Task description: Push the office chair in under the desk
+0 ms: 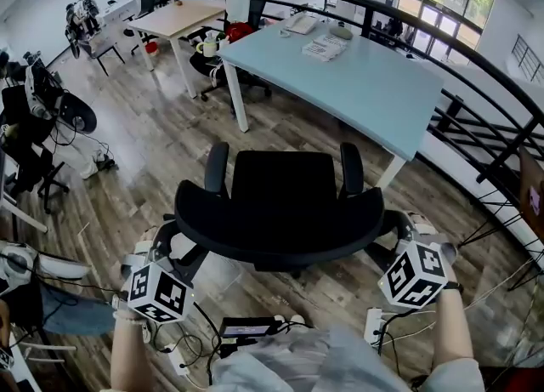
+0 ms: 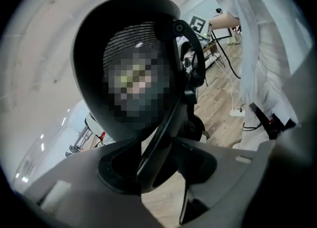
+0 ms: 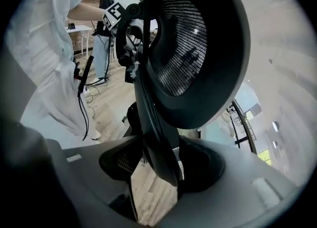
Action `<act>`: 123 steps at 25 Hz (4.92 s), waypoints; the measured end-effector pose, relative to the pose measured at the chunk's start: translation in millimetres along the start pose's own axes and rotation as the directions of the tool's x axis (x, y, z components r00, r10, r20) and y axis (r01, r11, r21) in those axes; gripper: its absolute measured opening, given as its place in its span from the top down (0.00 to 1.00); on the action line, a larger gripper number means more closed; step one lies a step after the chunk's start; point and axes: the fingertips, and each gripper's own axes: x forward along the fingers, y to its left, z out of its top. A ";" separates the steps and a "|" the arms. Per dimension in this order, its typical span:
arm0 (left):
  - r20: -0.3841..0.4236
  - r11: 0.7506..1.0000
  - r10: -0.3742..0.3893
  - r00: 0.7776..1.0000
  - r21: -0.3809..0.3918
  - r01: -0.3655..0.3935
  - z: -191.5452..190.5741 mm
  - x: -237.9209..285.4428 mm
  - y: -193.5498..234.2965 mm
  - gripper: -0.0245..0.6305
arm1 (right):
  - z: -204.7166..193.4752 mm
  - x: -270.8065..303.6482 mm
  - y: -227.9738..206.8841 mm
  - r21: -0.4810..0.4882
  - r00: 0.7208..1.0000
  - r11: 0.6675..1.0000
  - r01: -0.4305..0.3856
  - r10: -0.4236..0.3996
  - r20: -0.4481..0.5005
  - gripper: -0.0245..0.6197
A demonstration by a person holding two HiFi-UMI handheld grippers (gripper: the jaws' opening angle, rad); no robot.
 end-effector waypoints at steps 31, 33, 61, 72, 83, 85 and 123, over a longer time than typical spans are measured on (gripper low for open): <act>-0.176 0.954 -0.231 0.957 0.151 0.258 -22.6 26.0 -2.7 0.69 | -10.3 58.0 11.7 -0.145 0.988 0.981 -0.128 0.113 -0.110 0.62; -0.194 0.946 -0.256 0.947 0.152 0.287 -24.2 26.3 -3.1 0.69 | -9.9 57.5 12.0 -0.149 0.986 0.979 -0.138 0.122 -0.113 0.62; -0.335 0.875 -0.234 0.913 0.336 0.348 -48.8 63.4 -8.3 0.83 | -17.4 59.6 7.6 -0.168 0.984 0.977 -0.131 0.108 -0.142 0.75; -0.326 0.868 -0.263 0.908 0.329 0.370 -52.2 66.1 -6.7 0.83 | -12.9 62.0 5.5 -0.172 0.977 0.972 -0.161 0.133 -0.165 0.75; -0.307 0.860 -0.283 0.909 0.338 0.382 -52.0 67.5 -6.9 0.83 | -15.7 62.7 10.8 -0.149 0.969 0.971 -0.188 0.158 -0.190 0.75; -0.302 0.857 -0.286 0.909 0.344 0.384 -54.4 67.5 -6.3 0.83 | -13.5 63.2 13.7 -0.144 0.969 0.972 -0.186 0.157 -0.191 0.75; -0.276 0.838 -0.300 0.913 0.382 0.390 -65.5 122.3 50.8 0.83 | 1.1 100.0 -36.5 -0.102 0.976 0.986 -0.133 0.113 -0.186 0.75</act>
